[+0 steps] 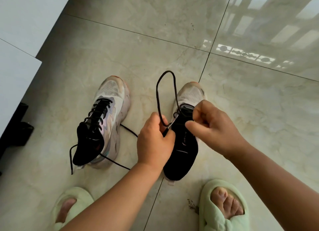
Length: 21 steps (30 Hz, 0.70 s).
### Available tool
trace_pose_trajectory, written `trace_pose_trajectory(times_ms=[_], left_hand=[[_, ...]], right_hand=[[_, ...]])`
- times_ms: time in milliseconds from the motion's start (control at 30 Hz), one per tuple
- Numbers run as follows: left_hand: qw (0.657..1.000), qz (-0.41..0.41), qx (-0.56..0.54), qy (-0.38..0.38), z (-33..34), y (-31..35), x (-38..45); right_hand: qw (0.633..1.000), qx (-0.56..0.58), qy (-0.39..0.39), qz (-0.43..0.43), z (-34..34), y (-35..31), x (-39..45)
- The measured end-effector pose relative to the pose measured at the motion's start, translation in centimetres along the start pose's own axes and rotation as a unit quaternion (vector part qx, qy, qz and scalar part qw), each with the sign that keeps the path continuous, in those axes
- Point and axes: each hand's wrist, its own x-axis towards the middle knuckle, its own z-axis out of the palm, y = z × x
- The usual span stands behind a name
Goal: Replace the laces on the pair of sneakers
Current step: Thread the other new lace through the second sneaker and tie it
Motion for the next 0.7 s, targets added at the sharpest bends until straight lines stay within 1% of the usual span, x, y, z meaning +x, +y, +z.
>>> trace_pose_trajectory(times_ms=[33,67,100,133,200,267,367,533,600,700], left_hand=[[1.0,-0.001,0.005,0.009,-0.1,-0.1,0.2],[1.0,-0.003,0.008,0.018,-0.2,-0.2,0.4],[0.999,-0.007,0.009,0.03,-0.4,-0.5,0.7],[0.999,-0.014,0.009,0.042,-0.8,-0.9,0.9],[0.997,-0.041,0.005,0.07,-1.6,-1.9,1.5],[0.995,-0.061,-0.003,0.083,-2.4,-2.8,1.8],[0.994,-0.067,-0.026,0.078,-2.9,-3.3,2.2],[0.996,-0.062,-0.03,0.051,-3.1,-3.3,2.6],[0.997,-0.058,-0.03,0.028,-3.3,-3.2,2.9],[0.998,-0.042,-0.042,0.005,-3.1,-2.7,3.2]], right_hand=[[0.996,-0.085,-0.001,-0.025,-0.2,0.3,0.0],[0.984,-0.171,-0.002,-0.054,-0.6,0.6,-0.2],[0.971,-0.228,-0.002,-0.073,-1.2,1.1,-0.3],[0.962,-0.262,0.0,-0.072,-1.9,1.6,-0.4],[0.953,-0.3,0.018,-0.035,-3.5,3.0,-0.7],[0.947,-0.317,0.045,0.002,-4.5,4.1,-0.9],[0.943,-0.328,0.056,0.002,-4.0,4.4,-0.8],[0.941,-0.334,0.036,-0.033,-1.5,2.5,0.4],[0.947,-0.317,0.023,-0.054,-0.5,1.6,1.1],[0.961,-0.27,0.006,-0.058,1.0,0.7,2.1]])
